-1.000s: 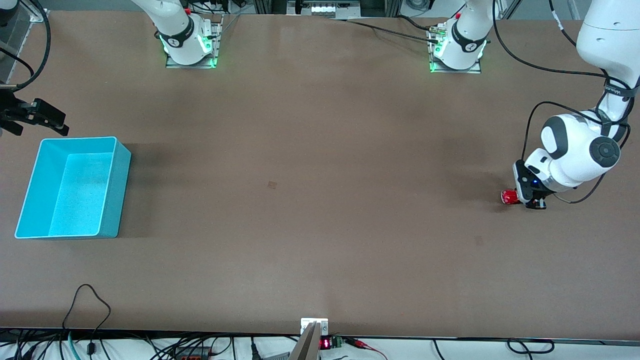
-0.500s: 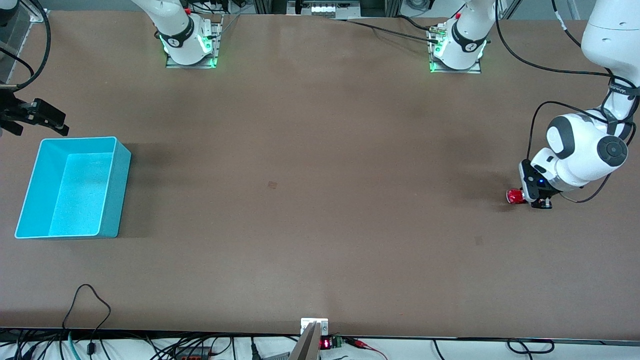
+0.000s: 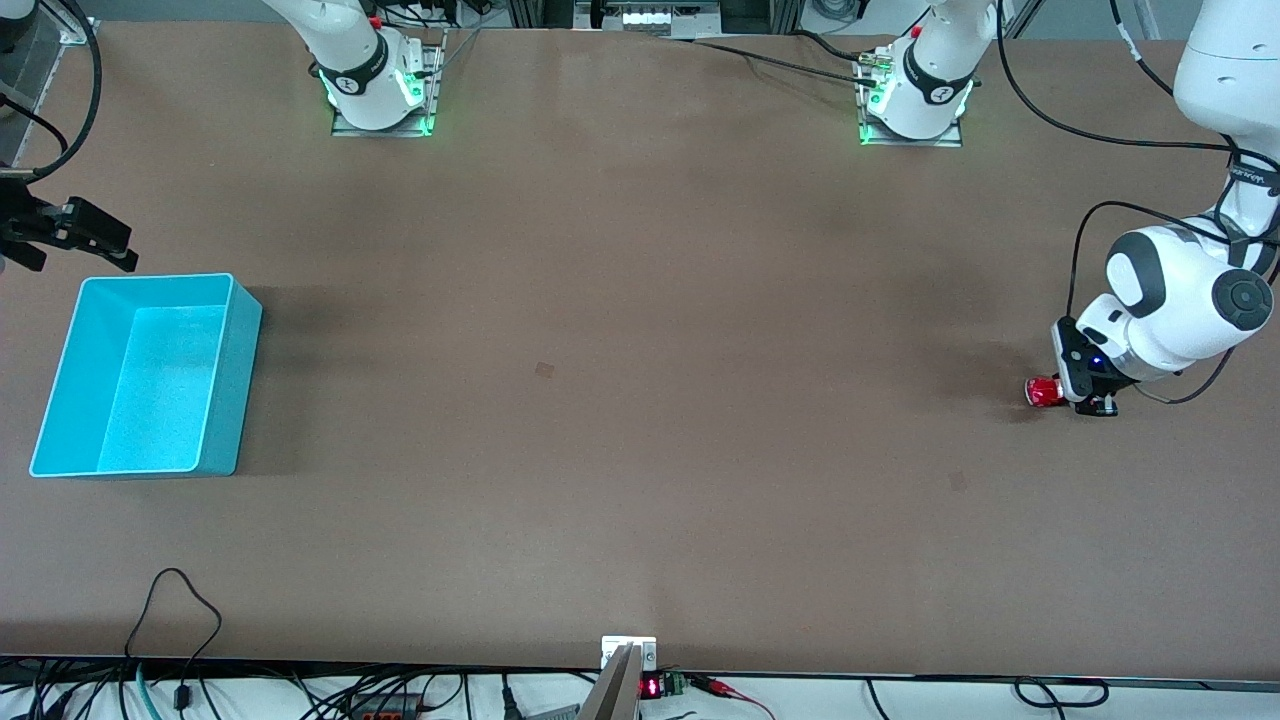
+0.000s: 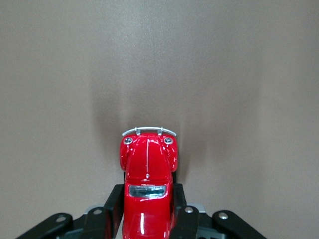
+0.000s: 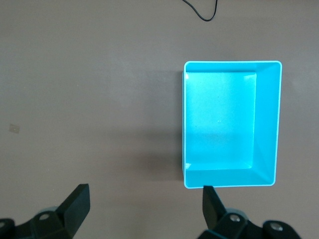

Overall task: Wind red beetle toy and store in blue box
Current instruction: 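Pull the red car backward along the table with the left gripper, then open the left gripper, releasing the car to roll toward the box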

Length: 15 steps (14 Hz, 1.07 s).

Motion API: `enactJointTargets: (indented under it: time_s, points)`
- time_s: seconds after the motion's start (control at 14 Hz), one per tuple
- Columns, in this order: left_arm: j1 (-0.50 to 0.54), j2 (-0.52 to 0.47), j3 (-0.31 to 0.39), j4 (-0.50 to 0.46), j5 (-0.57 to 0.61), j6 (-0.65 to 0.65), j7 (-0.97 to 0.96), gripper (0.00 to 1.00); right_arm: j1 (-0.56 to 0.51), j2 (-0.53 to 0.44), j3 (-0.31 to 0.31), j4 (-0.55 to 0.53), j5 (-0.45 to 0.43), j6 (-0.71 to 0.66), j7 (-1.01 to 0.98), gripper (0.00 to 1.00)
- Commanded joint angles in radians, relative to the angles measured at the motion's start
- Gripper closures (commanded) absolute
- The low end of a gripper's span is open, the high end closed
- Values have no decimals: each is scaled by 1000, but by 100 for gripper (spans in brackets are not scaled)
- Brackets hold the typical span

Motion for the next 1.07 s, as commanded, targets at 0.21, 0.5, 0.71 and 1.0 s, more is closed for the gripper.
enactJointTargets:
  time_s: [0.21, 0.5, 0.71, 1.0]
  points:
    - [19, -27, -6, 44, 13, -85, 17, 0, -5, -12, 3, -12, 11, 10, 6, 0]
    - [11, -73, -9, 170, 12, -374, -28, 0, -5, -12, 3, -12, 11, 10, 6, 0]
    - [9, -126, -9, 225, 12, -568, -139, 0, -5, -12, 3, -12, 11, 10, 6, 0]
    - [9, -194, -14, 262, 15, -729, -304, 0, -7, -10, 3, -12, 11, 10, 6, 0]
